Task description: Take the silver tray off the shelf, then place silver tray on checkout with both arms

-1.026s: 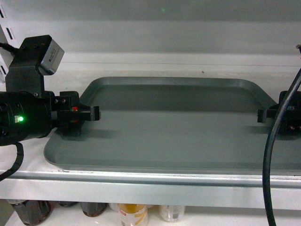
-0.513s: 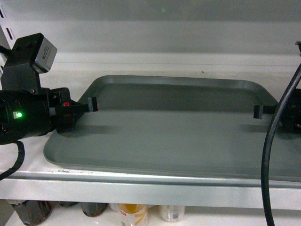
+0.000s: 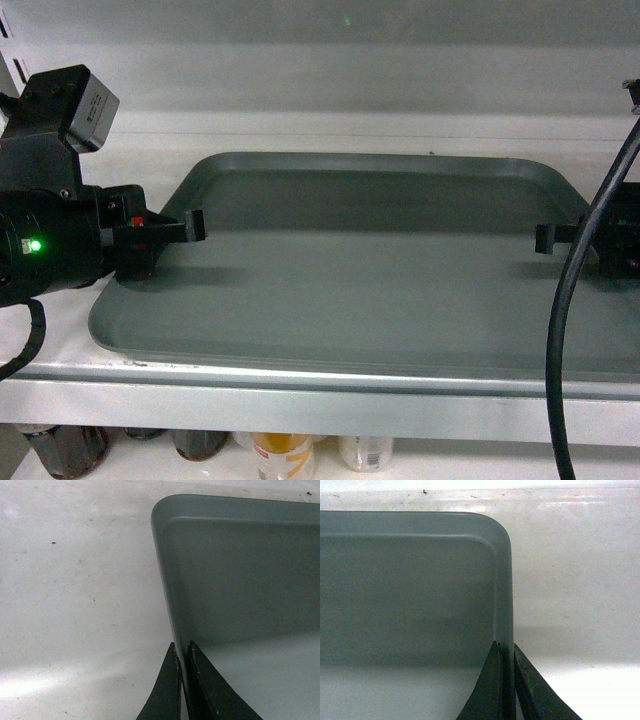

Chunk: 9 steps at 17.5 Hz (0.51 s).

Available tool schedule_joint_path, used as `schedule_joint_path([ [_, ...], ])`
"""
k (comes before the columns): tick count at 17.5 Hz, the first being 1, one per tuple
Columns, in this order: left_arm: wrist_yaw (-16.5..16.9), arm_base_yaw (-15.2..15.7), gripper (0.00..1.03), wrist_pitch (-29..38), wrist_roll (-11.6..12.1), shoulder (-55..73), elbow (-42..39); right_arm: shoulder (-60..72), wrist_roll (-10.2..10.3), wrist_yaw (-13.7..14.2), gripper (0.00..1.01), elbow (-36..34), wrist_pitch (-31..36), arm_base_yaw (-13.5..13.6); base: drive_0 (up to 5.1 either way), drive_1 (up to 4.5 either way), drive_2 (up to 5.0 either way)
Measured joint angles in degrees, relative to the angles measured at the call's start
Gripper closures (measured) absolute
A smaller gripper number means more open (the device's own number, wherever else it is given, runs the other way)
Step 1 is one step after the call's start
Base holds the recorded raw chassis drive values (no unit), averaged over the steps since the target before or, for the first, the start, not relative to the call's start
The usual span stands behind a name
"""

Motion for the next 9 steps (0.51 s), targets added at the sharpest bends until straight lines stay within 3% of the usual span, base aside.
schedule_joint_path([
  [9,0.2,-0.3,1.0,-6.1,0.0,-5.9,-1.4,-6.5,-1.5,0.4,0.98,-0.6,-5.9,1.0,0.0,0.0,0.0],
])
